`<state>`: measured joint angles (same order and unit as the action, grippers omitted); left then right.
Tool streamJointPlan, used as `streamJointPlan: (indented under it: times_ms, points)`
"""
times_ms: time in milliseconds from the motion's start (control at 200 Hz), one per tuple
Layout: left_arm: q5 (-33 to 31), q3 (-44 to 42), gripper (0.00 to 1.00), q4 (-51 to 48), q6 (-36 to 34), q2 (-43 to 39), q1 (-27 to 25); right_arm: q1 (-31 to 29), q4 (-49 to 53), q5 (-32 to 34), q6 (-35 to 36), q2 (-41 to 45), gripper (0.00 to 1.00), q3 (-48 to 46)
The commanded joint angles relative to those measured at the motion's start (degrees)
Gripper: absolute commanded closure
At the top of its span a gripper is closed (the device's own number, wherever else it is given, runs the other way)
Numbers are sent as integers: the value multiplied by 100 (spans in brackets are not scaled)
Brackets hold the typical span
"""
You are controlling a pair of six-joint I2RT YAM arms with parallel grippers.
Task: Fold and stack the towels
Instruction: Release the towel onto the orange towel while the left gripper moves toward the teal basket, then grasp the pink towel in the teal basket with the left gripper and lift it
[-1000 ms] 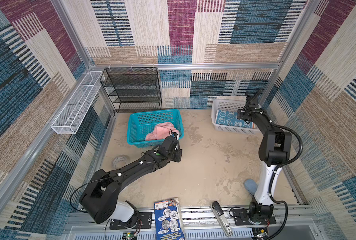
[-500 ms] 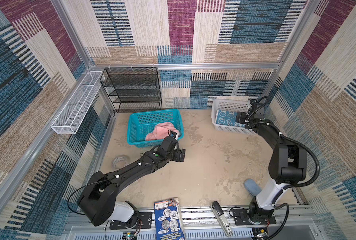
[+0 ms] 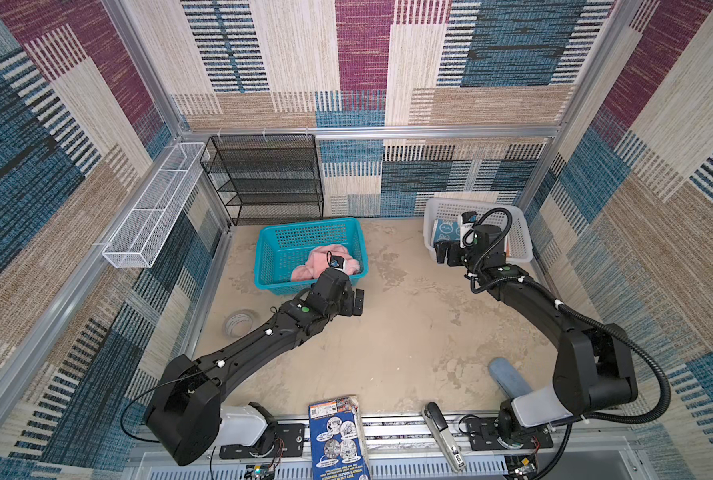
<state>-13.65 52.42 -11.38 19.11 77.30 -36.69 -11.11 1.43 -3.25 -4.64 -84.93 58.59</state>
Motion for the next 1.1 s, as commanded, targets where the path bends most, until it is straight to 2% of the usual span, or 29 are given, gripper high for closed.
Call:
streamJointPlan:
  times_ms: [0, 175, 411, 671, 846, 1097]
  points:
    - [-217, 177, 0, -184, -145, 19, 118, -201, -349, -211, -225, 215, 0, -258]
    - [-138, 635, 0, -578, -76, 282, 404, -500, -228, -163, -363, 429, 0, -682]
    - [-132, 1178, 1, -871, -4, 539, 788, -567, -179, -242, -597, 565, 0, -1070]
    - [174, 2235, 5, -1378, -65, 1491, 1085, -600, -311, -400, -617, 624, 0, -1348]
    - [723, 2682, 12, -1411, -49, 2109, 1085, -601, -434, -358, -560, 656, 0, -1542]
    - [823, 3193, 25, -1475, -31, 2954, 1081, -599, -596, -371, -501, 577, 0, -1718]
